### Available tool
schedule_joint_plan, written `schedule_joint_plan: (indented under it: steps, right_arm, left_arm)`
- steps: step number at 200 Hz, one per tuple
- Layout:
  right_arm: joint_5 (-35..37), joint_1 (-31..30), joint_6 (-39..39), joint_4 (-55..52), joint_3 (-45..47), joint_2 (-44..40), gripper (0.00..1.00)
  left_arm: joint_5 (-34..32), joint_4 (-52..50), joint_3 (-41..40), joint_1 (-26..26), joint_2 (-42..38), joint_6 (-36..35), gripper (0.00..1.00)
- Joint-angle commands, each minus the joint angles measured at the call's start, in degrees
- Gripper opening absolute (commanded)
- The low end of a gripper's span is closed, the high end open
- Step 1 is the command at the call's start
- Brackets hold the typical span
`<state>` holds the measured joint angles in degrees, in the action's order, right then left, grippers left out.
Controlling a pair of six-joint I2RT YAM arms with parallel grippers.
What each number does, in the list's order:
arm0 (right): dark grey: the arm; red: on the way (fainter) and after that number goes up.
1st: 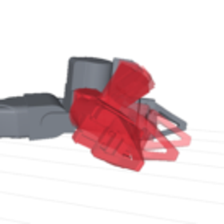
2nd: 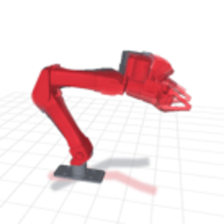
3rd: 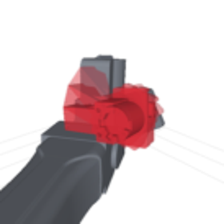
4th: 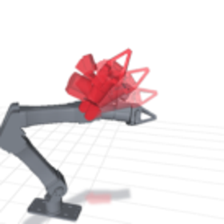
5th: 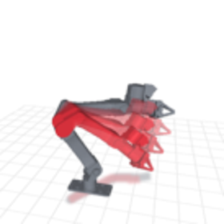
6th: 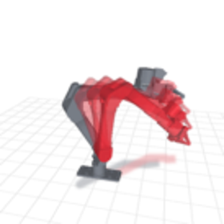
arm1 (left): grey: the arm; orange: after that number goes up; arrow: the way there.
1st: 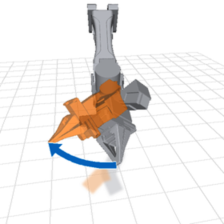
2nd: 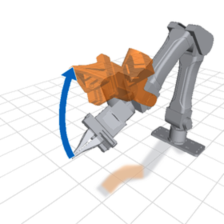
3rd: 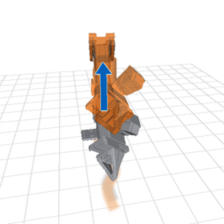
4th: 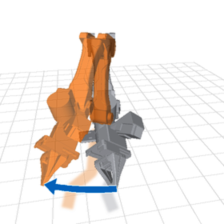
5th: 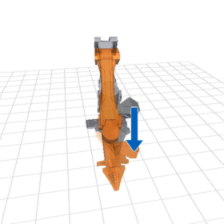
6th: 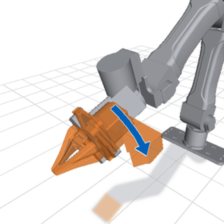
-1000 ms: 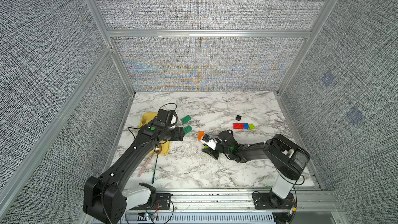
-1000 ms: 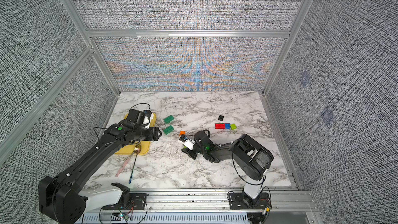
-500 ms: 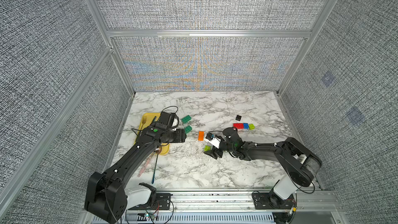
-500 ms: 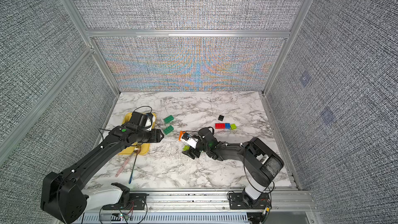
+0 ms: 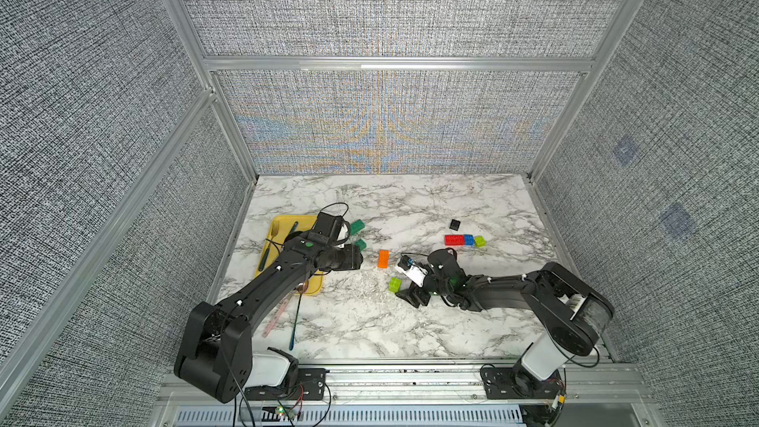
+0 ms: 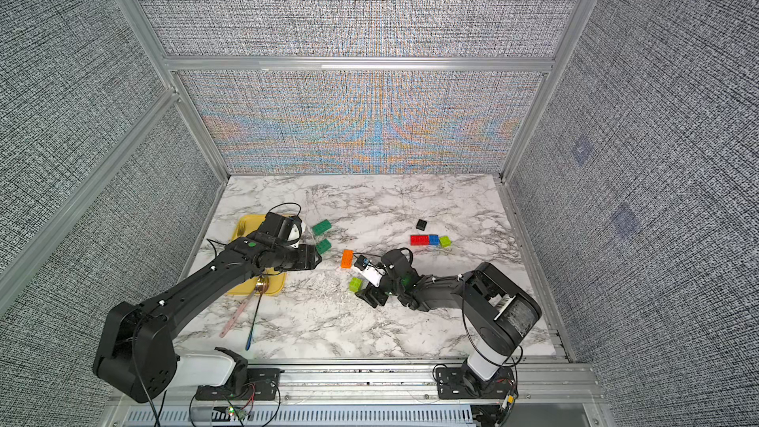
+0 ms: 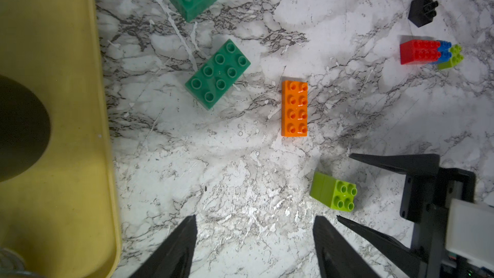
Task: Assemble a carrot with lego
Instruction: Adjust the lego brick at the center of the board.
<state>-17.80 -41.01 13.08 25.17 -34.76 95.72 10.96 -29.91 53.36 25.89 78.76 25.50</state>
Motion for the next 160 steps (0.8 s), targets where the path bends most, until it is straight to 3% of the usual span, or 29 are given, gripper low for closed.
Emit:
schedule_joint_plan:
  steps: [1, 69, 124, 160]
  right_arm:
    - [3.5, 0.6, -2.4, 1.4, -0.6, 0.7, 0.74]
    - [0.2, 2.1, -4.1, 0.5, -0.7, 0.1, 0.72]
    - [-2.8, 2.1, -5.2, -1.6, 1.6, -5.1, 0.73]
    - [-2.2, 2.2, -6.0, -1.7, 3.0, -6.7, 0.73]
  left_arm:
    - [-1.4, 1.2, 0.6, 0.0, 1.1, -0.8, 0.72]
    - [-9.9, 3.3, 5.7, 0.0, 11.3, -8.8, 0.74]
    - [-11.8, 4.6, 9.8, -0.1, 23.1, -17.5, 0.80]
    - [-11.9, -0.1, 17.2, -0.5, 31.0, -19.6, 0.79]
